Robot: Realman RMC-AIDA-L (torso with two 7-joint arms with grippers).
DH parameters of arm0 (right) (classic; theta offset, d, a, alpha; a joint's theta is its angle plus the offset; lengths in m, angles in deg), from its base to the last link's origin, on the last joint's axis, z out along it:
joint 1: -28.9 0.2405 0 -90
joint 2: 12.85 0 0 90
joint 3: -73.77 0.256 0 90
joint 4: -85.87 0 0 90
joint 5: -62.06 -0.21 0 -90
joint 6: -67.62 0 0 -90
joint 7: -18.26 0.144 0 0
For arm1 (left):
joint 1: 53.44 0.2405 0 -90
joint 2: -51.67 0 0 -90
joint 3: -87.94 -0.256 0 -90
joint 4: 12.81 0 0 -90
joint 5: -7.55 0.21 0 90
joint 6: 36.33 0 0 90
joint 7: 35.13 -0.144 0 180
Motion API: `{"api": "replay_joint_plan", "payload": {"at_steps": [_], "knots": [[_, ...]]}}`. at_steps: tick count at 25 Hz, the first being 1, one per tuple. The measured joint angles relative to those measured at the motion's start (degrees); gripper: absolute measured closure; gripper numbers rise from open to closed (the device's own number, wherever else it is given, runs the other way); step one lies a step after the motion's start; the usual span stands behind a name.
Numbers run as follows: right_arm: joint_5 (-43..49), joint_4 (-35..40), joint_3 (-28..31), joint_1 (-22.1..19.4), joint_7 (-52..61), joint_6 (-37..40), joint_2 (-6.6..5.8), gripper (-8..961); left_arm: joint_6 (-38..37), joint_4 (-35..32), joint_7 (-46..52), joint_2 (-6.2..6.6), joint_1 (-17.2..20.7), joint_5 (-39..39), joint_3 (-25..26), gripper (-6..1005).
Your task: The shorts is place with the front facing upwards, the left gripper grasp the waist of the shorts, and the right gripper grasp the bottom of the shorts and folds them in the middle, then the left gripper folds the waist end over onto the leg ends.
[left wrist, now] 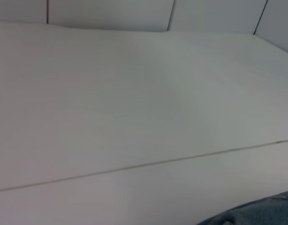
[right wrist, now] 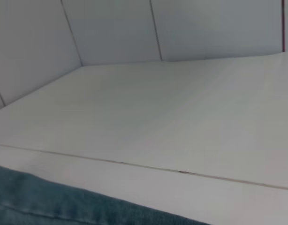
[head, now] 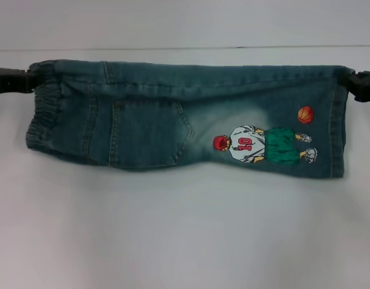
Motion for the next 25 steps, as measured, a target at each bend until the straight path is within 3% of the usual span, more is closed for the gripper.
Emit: {"api": "replay_joint_plan", "payload": {"at_steps": [9, 25], "knots": [[-4.0, -3.2, -1.4, 0.8, -6.0, -0.7, 0.12, 903, 0.9, -0.1, -1.4, -1.9, 0.0, -0.6, -0.5, 958], [-4.3, -5.7, -2.9, 2.6, -8.4, -11.9, 0.31, 903, 6.7, 1.3, -1.5, -3.19, -0.9, -2.1, -2.6, 956]]}}
